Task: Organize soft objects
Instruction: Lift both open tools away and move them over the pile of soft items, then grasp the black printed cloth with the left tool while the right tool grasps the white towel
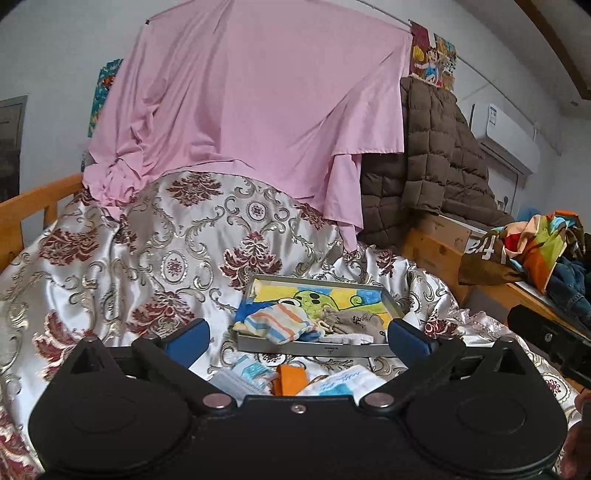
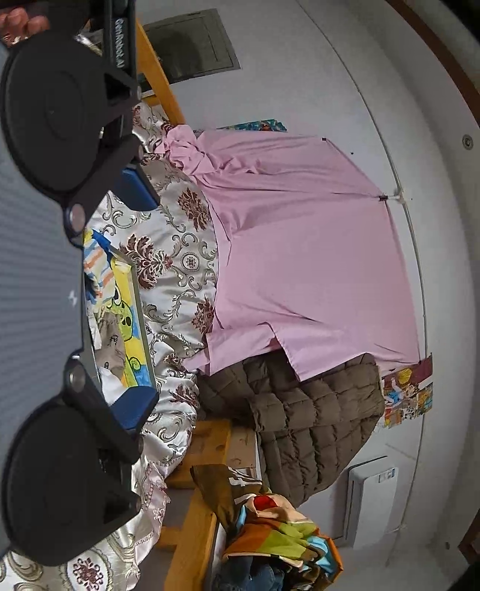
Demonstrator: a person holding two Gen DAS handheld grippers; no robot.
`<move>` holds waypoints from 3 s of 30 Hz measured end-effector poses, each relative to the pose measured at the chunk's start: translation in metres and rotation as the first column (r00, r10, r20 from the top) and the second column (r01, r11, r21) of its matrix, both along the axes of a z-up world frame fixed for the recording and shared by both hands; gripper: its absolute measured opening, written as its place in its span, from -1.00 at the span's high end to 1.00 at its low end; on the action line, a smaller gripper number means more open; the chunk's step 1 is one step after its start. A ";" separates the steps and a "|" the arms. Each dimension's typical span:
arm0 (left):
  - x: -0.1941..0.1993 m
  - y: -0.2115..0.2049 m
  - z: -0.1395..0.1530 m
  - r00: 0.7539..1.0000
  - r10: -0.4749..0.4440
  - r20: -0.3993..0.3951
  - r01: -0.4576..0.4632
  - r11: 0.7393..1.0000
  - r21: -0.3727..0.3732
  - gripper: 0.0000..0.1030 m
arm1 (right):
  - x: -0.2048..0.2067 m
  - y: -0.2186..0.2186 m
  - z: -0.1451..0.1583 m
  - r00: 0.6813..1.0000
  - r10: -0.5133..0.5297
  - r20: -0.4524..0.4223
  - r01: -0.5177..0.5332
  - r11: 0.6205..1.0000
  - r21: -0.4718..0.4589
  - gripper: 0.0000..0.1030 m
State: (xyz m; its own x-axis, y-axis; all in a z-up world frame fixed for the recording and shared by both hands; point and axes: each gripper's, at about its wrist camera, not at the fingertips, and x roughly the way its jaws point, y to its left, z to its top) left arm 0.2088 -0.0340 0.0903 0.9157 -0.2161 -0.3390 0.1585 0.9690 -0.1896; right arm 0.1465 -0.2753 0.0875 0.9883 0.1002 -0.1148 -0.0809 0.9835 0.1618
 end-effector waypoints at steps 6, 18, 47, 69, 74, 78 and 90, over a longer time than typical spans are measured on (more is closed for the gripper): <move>-0.028 0.022 -0.009 1.000 0.012 0.005 -0.012 1.000 0.011 -0.98 | -0.019 0.019 -0.012 1.000 -0.021 -0.016 0.020 0.998 -0.061 -1.00; -0.056 0.078 -0.036 0.995 0.043 -0.091 -0.042 0.999 0.006 -0.98 | -0.042 0.065 -0.034 0.997 0.062 -0.048 -0.070 0.979 -0.194 -1.00; 0.010 0.076 -0.107 0.902 -0.017 -0.431 0.061 0.994 0.089 -0.98 | -0.015 0.124 -0.097 0.913 0.135 -0.385 -0.323 0.817 -0.477 -0.99; 0.047 0.028 -0.149 0.884 -0.159 -0.440 0.285 0.929 0.235 -0.73 | 0.073 0.110 -0.132 0.934 0.135 -0.330 -0.319 0.729 -0.606 -0.99; 0.053 0.027 -0.157 0.862 -0.180 -0.475 0.307 0.929 0.205 -0.34 | 0.079 0.115 -0.140 0.934 0.122 -0.337 -0.319 0.713 -0.625 -0.95; 0.055 0.032 -0.158 0.863 -0.169 -0.477 0.285 0.941 0.183 -0.13 | 0.080 0.117 -0.144 0.931 0.117 -0.345 -0.323 0.704 -0.632 -0.84; 0.053 0.034 -0.153 0.853 -0.182 -0.488 0.287 0.946 0.149 0.66 | 0.072 0.125 -0.149 0.931 0.126 -0.343 -0.336 0.665 -0.667 -0.51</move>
